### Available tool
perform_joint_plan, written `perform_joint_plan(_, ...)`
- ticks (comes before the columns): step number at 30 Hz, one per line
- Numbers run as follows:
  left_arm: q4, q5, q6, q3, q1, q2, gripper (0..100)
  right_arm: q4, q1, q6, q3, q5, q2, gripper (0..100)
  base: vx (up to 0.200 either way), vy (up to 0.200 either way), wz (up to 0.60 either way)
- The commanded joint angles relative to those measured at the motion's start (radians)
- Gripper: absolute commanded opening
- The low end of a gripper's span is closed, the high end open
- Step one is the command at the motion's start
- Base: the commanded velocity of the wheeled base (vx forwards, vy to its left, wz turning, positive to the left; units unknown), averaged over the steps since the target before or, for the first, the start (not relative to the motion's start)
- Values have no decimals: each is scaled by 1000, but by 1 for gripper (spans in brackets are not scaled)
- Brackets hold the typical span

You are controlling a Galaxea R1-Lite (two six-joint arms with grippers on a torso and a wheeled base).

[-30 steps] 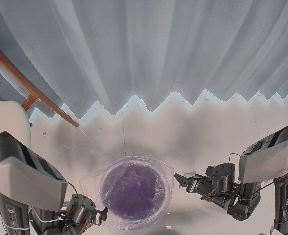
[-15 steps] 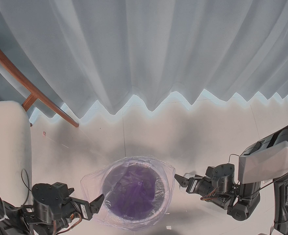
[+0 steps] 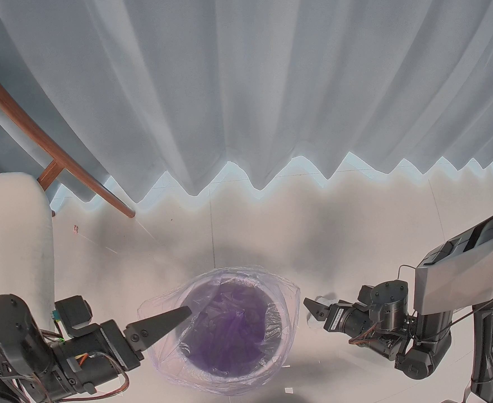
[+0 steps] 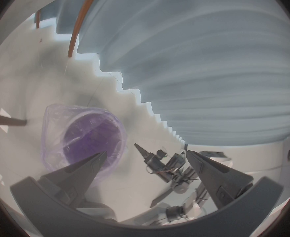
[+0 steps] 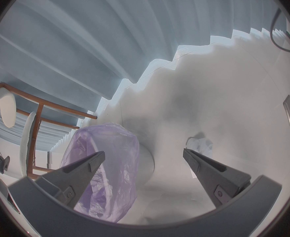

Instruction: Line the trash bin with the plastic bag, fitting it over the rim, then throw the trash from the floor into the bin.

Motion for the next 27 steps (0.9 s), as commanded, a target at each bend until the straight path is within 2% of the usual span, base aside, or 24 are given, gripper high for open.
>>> perform_joint_plan(1,0,-11,-45,47,-8,-116,100,-4,0,2,27,-14,-29,100,-200,0,0)
perform_joint_plan(10,17,-12,-48,56,-7,-123,100,-11,0,6,26,-15,-33,100,-200,0,0)
perform_joint_plan(15,15,-6,-45,53,-11,-45,100,-11,0,12,29,-23,-36,100,0,0,0)
perform_joint_plan(18,21,15,-5,81,-18,84,100,-11,0,22,27,-35,-47,100,0,0,0)
perform_joint_plan(21,29,11,0,41,-10,170,100,-11,2,22,26,-35,-58,100,0,0,0)
perform_joint_plan(26,117,15,-20,-31,-1,360,100,-11,9,25,29,-38,-70,100,0,0,0)
perform_joint_plan(27,121,15,-50,-51,24,423,100,-11,9,26,33,-46,-72,100,0,0,0)
